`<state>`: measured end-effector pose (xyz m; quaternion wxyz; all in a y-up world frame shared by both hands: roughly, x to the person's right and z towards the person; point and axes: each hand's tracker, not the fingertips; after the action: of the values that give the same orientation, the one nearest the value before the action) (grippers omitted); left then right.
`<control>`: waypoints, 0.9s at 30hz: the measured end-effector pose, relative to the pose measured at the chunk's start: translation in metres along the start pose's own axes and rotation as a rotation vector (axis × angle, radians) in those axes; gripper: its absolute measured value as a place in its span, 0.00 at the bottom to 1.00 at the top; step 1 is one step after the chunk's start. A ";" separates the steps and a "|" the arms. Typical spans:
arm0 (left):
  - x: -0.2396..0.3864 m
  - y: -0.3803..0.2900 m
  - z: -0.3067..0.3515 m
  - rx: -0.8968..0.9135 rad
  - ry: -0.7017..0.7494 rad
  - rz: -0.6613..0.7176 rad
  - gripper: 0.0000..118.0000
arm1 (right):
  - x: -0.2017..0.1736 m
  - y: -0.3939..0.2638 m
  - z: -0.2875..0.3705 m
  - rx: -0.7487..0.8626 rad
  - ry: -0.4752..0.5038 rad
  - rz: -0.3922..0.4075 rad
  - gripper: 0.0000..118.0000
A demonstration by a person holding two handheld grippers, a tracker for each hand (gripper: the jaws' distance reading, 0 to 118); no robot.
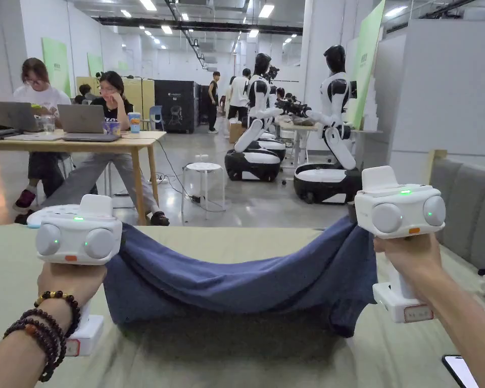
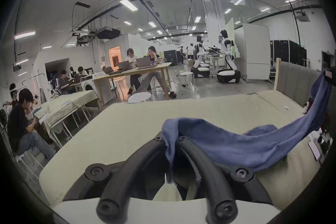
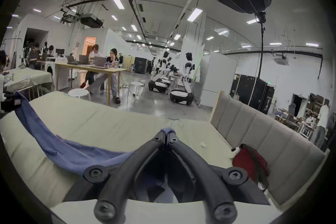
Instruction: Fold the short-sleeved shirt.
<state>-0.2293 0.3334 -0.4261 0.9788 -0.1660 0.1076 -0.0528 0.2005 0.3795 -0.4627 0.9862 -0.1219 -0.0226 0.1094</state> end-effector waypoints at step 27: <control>-0.060 -0.261 0.102 -0.249 -0.056 0.040 0.04 | -0.021 -0.294 0.142 -0.505 0.095 0.185 0.01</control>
<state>-0.2824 0.1279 -0.2330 0.9541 -0.2855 0.0894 -0.0150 0.2313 0.1302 -0.2529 0.9103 -0.3707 0.0086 0.1839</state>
